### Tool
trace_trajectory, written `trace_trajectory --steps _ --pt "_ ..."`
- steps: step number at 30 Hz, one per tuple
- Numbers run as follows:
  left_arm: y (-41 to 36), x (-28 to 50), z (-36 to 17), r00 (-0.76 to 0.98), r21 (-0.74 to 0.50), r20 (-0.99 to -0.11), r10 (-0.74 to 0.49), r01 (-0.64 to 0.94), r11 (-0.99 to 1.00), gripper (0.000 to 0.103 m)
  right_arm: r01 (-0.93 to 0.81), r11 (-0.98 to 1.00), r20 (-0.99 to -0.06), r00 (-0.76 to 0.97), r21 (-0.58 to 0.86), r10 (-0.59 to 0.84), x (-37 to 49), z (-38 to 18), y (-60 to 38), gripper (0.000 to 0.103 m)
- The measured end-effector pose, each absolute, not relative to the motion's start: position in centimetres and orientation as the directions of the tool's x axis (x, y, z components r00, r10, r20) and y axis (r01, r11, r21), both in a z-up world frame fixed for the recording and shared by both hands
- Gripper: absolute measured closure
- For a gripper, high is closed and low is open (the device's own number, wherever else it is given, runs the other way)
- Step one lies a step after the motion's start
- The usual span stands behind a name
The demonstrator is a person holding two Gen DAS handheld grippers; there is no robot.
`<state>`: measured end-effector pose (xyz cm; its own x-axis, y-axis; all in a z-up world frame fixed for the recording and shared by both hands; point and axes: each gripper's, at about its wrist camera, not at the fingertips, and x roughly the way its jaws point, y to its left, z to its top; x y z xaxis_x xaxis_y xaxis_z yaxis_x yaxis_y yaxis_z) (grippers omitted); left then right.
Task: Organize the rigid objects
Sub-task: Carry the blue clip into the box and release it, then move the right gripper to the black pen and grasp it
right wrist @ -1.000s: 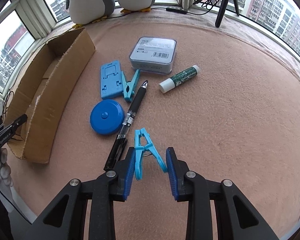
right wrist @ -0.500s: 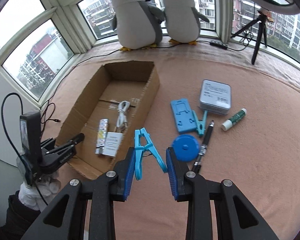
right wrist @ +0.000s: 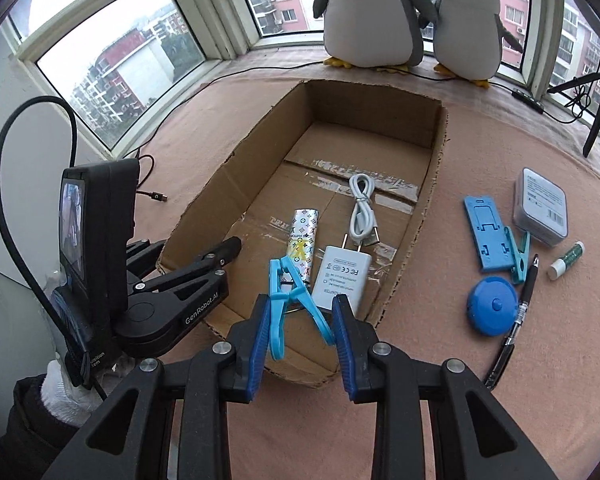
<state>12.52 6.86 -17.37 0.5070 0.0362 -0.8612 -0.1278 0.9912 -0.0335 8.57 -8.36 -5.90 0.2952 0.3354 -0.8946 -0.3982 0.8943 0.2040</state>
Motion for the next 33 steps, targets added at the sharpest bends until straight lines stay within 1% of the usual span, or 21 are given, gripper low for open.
trace_trajectory --steps 9,12,25,33 --pt "6.9 12.5 -17.4 0.507 -0.033 -0.861 0.036 -0.127 0.991 0.072 -0.423 0.892 -0.908 0.292 0.159 0.301 8.7 -6.9 -7.2 0.074" --pt "6.9 12.5 -17.4 0.507 -0.034 -0.861 0.036 -0.127 0.991 0.072 -0.425 0.892 -0.909 0.295 0.150 0.294 8.7 -7.0 -7.0 0.068" --pt "6.9 12.5 -17.4 0.507 -0.034 -0.861 0.036 -0.128 0.991 0.072 -0.401 0.900 -0.895 0.318 0.171 0.312 8.7 -5.7 -8.0 0.068" --pt "6.9 12.5 -17.4 0.508 -0.035 -0.861 0.035 -0.128 0.991 0.072 -0.320 0.927 -0.874 0.373 0.194 0.312 8.9 -3.6 -12.1 0.068"
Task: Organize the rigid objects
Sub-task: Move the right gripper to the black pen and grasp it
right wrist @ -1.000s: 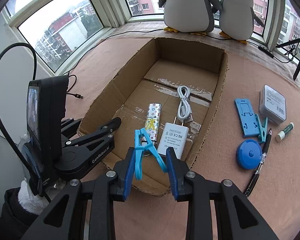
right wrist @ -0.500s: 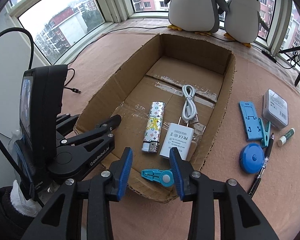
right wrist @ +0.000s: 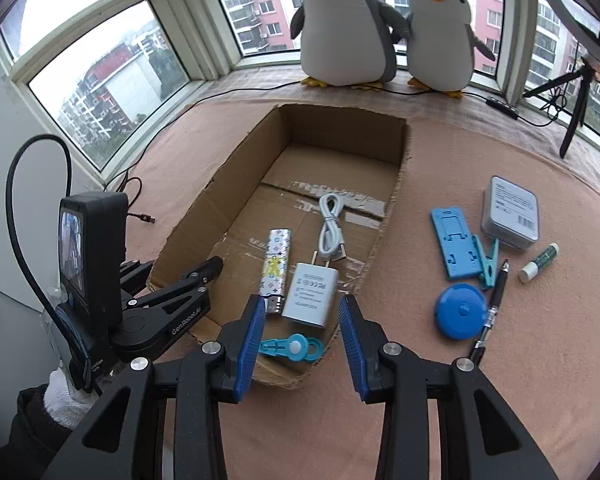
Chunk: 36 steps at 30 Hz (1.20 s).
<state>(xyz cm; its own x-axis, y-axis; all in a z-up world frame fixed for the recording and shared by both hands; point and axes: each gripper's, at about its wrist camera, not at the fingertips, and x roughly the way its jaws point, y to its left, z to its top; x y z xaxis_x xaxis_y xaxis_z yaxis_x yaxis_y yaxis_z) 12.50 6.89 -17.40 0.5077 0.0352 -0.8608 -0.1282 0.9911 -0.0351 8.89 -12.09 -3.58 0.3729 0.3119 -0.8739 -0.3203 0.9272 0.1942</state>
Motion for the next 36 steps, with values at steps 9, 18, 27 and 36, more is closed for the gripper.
trace_trajectory --steps 9,18,27,36 --pt "6.8 12.5 -17.3 0.508 -0.037 -0.861 0.034 -0.129 0.991 0.072 -0.154 0.971 -0.875 0.423 0.184 0.234 9.3 -3.0 -19.9 0.068" --pt "6.8 12.5 -17.4 0.509 -0.046 -0.860 0.027 -0.130 0.990 0.072 -0.054 0.985 -0.913 0.371 0.164 0.172 9.6 -6.2 -24.5 0.068" --pt "6.8 12.5 -17.4 0.509 -0.046 -0.860 0.028 -0.131 0.990 0.072 -0.056 0.988 -0.938 0.312 0.141 0.152 9.7 -9.4 -24.0 0.068" --pt "6.9 12.5 -17.4 0.509 -0.047 -0.860 0.027 -0.132 0.990 0.072 -0.068 0.996 -0.958 0.274 0.065 0.081 10.4 -11.6 -23.3 0.068"
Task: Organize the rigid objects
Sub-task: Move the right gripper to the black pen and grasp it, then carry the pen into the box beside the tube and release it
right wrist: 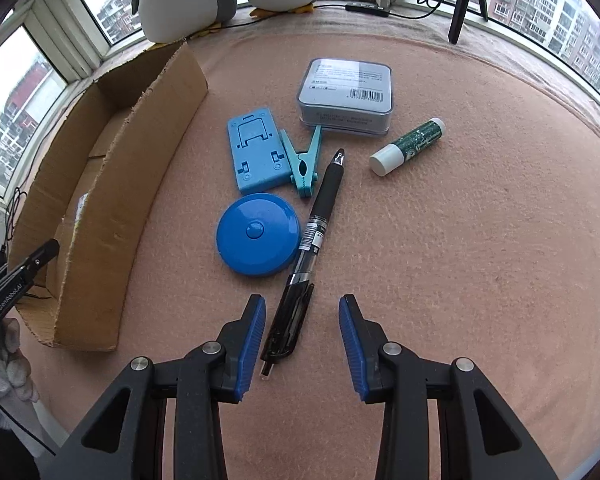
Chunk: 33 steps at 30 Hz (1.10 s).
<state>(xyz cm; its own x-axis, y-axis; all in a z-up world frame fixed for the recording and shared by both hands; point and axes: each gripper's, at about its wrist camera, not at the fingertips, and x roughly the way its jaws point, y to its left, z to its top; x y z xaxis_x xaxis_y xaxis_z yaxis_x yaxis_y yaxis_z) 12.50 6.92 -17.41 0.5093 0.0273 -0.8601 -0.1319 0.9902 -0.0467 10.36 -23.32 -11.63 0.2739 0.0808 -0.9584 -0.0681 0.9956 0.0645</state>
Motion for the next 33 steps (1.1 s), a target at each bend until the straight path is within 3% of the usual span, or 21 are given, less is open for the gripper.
trace_trajectory --steps 23,28,33 --pt "7.0 12.5 -17.4 0.510 -0.048 -0.860 0.026 -0.130 0.990 0.071 -0.099 0.994 -0.953 0.303 -0.055 -0.023 13.7 -12.2 -23.2 0.081" --pt "7.0 12.5 -17.4 0.510 -0.047 -0.860 0.026 -0.130 0.990 0.071 -0.135 0.988 -0.949 0.312 -0.078 -0.033 14.3 -12.4 -22.6 0.091" --pt "7.0 12.5 -17.4 0.510 -0.047 -0.860 0.026 -0.130 0.990 0.071 -0.130 0.989 -0.950 0.311 -0.075 -0.032 14.3 -12.4 -22.6 0.092"
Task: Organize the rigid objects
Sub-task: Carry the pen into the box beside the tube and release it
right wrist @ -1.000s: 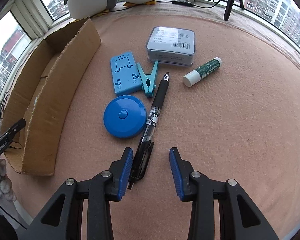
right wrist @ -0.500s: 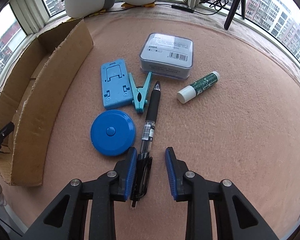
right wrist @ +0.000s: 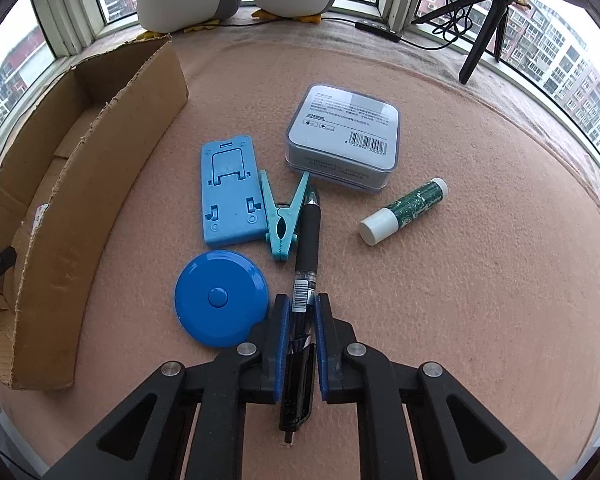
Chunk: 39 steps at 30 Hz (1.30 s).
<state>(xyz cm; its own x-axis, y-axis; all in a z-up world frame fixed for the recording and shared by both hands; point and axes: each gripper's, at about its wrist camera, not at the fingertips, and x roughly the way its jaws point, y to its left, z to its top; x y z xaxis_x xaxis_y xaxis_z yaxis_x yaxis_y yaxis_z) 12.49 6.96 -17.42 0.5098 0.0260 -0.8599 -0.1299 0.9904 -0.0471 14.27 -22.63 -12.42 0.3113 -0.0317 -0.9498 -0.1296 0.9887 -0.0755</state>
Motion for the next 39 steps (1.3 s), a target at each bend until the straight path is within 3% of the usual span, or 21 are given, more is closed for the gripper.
trace_trajectory --steps 19,30,39 --pt "7.0 12.5 -17.4 0.510 -0.048 -0.860 0.026 -0.130 0.990 0.071 0.071 0.973 -0.930 0.315 0.220 0.188 9.5 -9.9 -26.7 0.093" --pt "7.0 12.5 -17.4 0.510 -0.047 -0.860 0.025 -0.127 0.991 0.071 -0.023 0.953 -0.863 0.418 0.303 0.284 10.4 -3.7 -22.3 0.093" --pt "7.1 12.5 -17.5 0.511 -0.048 -0.859 0.023 -0.126 0.991 0.071 -0.160 0.937 -0.847 0.401 0.311 0.349 12.0 -2.6 -14.7 0.093"
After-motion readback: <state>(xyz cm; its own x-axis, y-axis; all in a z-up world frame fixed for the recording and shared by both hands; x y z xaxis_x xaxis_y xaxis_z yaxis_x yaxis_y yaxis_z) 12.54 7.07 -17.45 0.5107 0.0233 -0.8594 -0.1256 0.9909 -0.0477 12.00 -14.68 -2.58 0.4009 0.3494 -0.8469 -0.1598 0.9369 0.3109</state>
